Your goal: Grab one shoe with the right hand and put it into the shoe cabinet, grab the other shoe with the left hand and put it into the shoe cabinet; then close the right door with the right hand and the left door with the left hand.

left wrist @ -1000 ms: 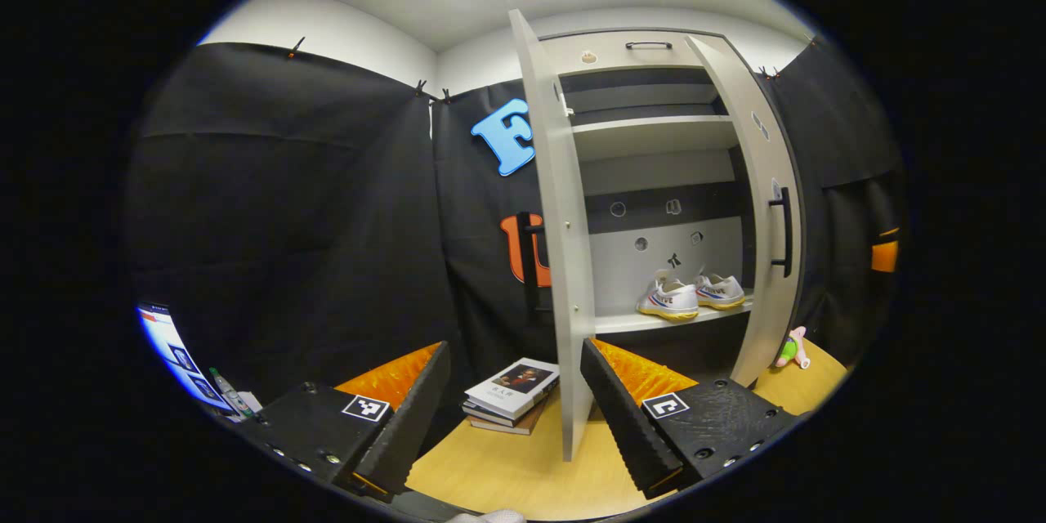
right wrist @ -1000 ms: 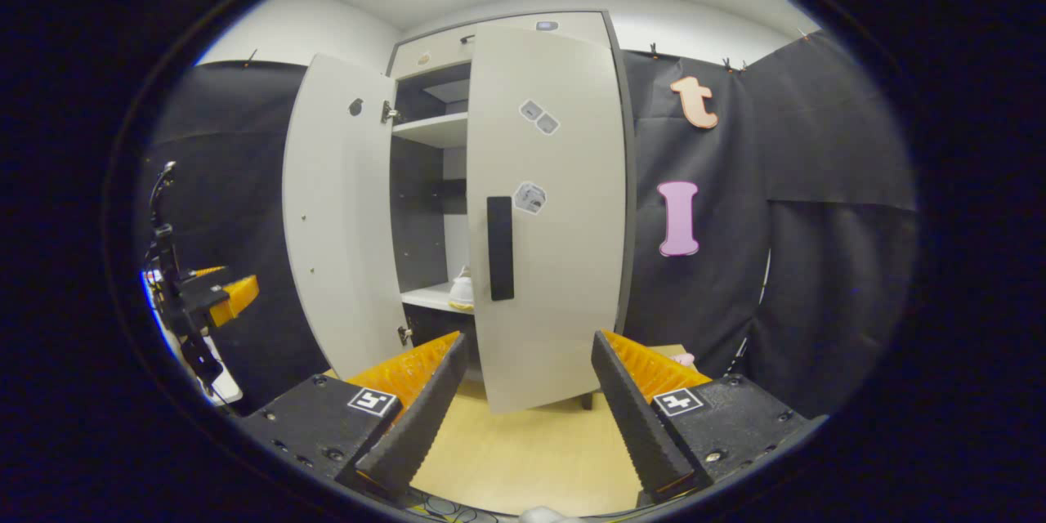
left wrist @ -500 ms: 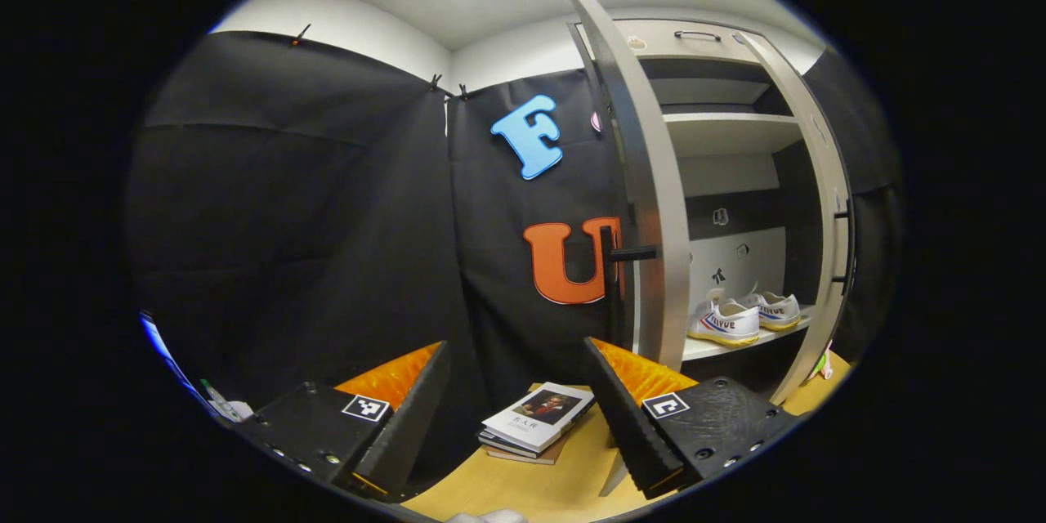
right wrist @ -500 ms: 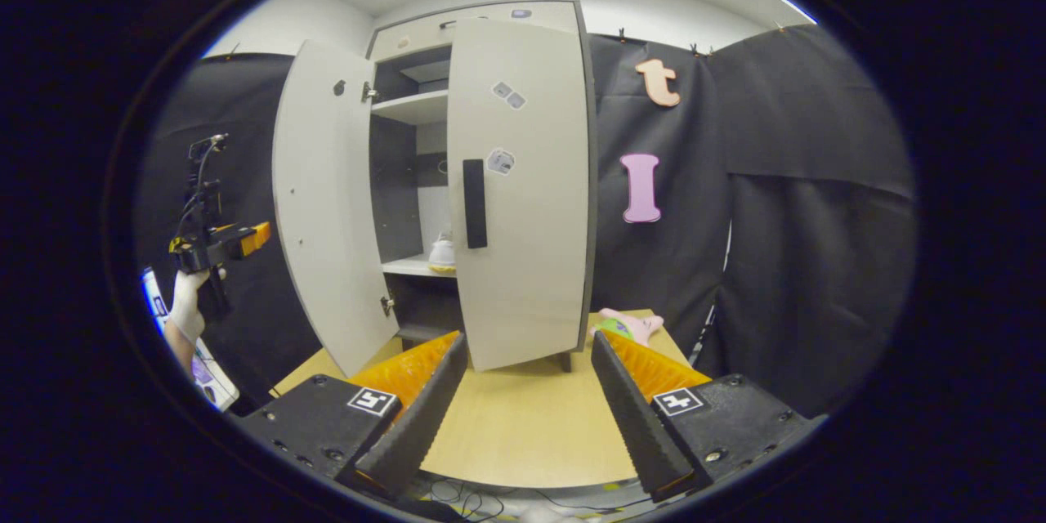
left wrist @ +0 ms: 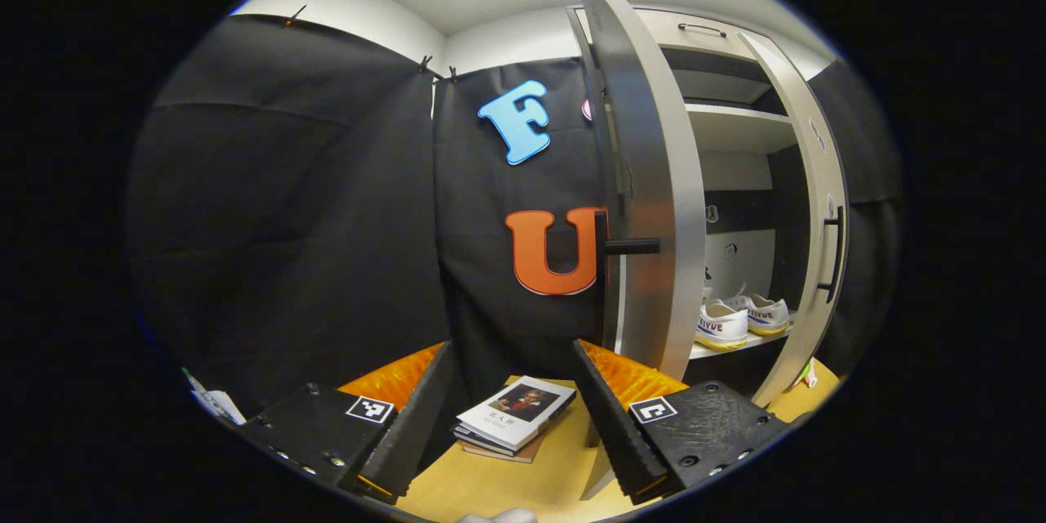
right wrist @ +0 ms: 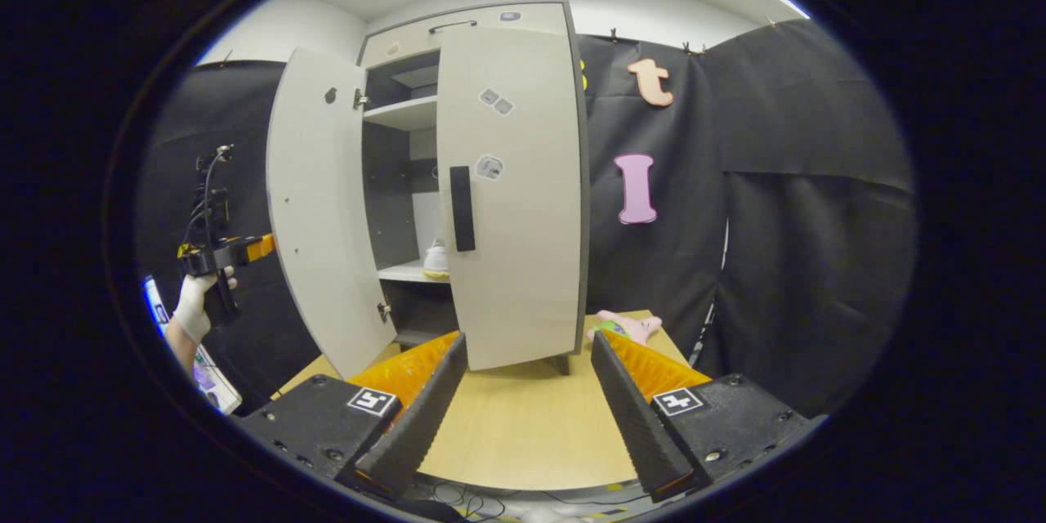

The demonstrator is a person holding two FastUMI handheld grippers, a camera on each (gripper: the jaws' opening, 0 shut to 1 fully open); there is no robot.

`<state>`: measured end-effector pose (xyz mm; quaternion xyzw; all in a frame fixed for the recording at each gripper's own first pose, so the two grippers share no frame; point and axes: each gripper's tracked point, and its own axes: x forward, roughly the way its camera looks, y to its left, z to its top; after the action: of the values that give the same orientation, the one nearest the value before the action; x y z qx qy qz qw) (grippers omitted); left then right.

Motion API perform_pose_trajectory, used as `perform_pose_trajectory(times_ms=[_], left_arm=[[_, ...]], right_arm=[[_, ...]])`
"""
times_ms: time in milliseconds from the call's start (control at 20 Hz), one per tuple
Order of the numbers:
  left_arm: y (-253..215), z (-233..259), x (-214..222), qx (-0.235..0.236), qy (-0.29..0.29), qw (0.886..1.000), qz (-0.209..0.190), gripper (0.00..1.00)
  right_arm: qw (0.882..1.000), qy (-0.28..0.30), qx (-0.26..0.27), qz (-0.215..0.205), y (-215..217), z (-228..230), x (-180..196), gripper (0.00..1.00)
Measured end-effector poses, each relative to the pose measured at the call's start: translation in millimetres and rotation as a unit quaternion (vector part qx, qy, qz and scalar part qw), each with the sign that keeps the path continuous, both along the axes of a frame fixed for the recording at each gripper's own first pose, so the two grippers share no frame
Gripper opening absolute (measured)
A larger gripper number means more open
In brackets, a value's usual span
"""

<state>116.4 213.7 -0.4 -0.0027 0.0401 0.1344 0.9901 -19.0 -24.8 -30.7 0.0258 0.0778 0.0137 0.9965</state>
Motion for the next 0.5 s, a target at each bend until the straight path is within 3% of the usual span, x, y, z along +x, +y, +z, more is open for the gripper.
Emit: perform_pose_trajectory(times_ms=[200,500], left_arm=[[-10,4,-2,0.012,-0.001,1.0,0.008,0.87],[-54,7,-4,0.008,-0.006,1.0,-0.027,0.87]], right_arm=[[1.0,-0.009,-0.006,0.014,0,7,3,0.99],[1.0,-0.004,-0.014,0.017,-12,6,10,0.99]])
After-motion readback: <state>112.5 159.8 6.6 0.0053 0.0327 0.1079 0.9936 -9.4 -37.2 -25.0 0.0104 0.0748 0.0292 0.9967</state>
